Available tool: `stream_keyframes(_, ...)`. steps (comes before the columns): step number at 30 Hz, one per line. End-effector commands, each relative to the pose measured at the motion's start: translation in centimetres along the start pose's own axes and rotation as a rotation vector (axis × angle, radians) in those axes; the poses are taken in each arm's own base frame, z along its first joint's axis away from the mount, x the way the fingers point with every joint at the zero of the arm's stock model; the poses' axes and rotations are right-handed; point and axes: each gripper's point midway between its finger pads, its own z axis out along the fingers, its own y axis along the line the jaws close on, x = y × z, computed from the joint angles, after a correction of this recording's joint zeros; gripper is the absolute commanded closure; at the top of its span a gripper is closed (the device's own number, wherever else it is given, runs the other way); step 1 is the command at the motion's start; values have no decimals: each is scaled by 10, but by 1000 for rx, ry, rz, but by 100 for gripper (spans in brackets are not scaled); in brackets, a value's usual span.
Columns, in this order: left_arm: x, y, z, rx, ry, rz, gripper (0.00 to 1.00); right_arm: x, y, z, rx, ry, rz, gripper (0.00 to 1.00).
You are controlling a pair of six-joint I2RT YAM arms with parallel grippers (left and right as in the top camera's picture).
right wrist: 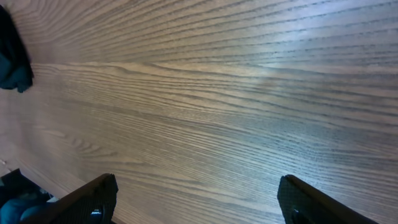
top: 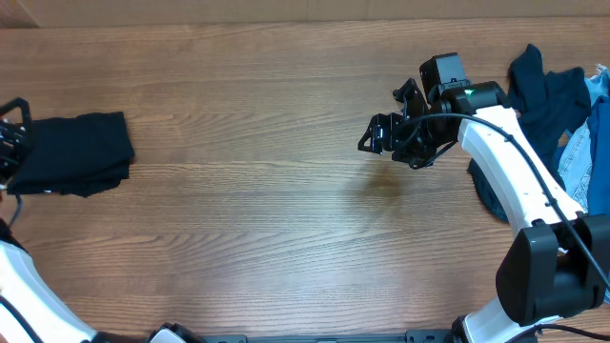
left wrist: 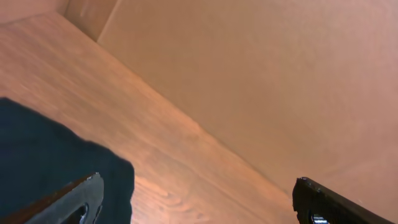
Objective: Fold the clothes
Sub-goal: 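Carry the folded black shirt left with the left gripper and place it, then release the shirt and lift the left gripper away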
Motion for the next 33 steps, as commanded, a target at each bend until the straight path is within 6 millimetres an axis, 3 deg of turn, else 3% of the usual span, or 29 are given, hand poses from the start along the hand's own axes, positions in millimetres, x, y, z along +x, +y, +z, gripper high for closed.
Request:
stream_keyframes(1, 36, 4, 3, -42, 127, 65, 0, -2, 1, -1, 4, -11, -47, 13)
stream_keyframes(4, 95, 7, 7, -120, 337, 122, 0, -2, 1, -1, 4, -11, -50, 18)
stream_keyframes(6, 117, 26, 6, -308, 423, 184, 0, -2, 1, -1, 4, -11, -50, 19)
stream_keyframes(7, 118, 39, 5, -439, 431, 242, 4, -2, 1, -1, 4, -11, -50, 22)
stream_keyframes(8, 112, 45, 7, -518, 397, 258, 22, -2, 1, -1, 4, -11, -50, 26)
stream_keyframes(9, 102, 45, 15, -529, 350, 274, 55, -2, 1, -1, 4, -10, -50, 34)
stream_keyframes(10, 92, 51, 20, -563, 301, 262, 95, -1, 1, -1, 5, -7, -48, 44)
stream_keyframes(11, 85, 60, 22, -598, 268, 239, 96, 0, 1, -1, 6, -2, -45, 56)
stream_keyframes(13, 89, 58, 34, -537, 316, 366, 96, 3, 0, -1, 10, 9, -39, 66)
stream_keyframes(15, 107, 31, 45, -397, 387, 464, 96, 2, -1, -2, 9, 6, -36, 74)
stream_keyframes(16, 121, -1, 51, -308, 424, 518, 96, -2, -4, -4, 8, -11, -31, 80)
stream_keyframes(19, 163, -86, 49, -198, 557, 699, 96, -24, -25, -29, 12, -103, 44, 78)
stream_keyframes(20, 175, -106, 46, -170, 582, 748, 96, -32, -30, -44, 12, -143, 57, 77)
stream_keyframes(22, 217, -165, 33, -40, 655, 815, 96, -48, -39, -90, 9, -274, 78, 75)
stream_keyframes(24, 248, -192, 17, -11, 702, 859, 93, -51, -39, -142, 11, -418, 67, 71)
stream_keyframes(25, 260, -199, 10, -23, 711, 896, 85, -48, -36, -158, 16, -463, 37, 65)
stream_keyframes(27, 278, -212, -1, -8, 724, 937, 53, -40, -26, -182, 35, -533, -32, 41)
stream_keyframes(28, 285, -218, -4, 13, 730, 947, 34, -38, -25, -189, 51, -555, -41, 27)
stream_keyframes(29, 290, -223, -7, 30, 733, 943, 0, -36, -24, -193, 59, -567, -44, 5)
stream_keyframes(30, 290, -224, -7, 29, 733, 938, 0, -36, -24, -193, 59, -567, -43, 0)
stream_keyframes(33, 292, -220, -10, 19, 752, 942, 0, -37, -25, -192, 58, -563, -41, 0)
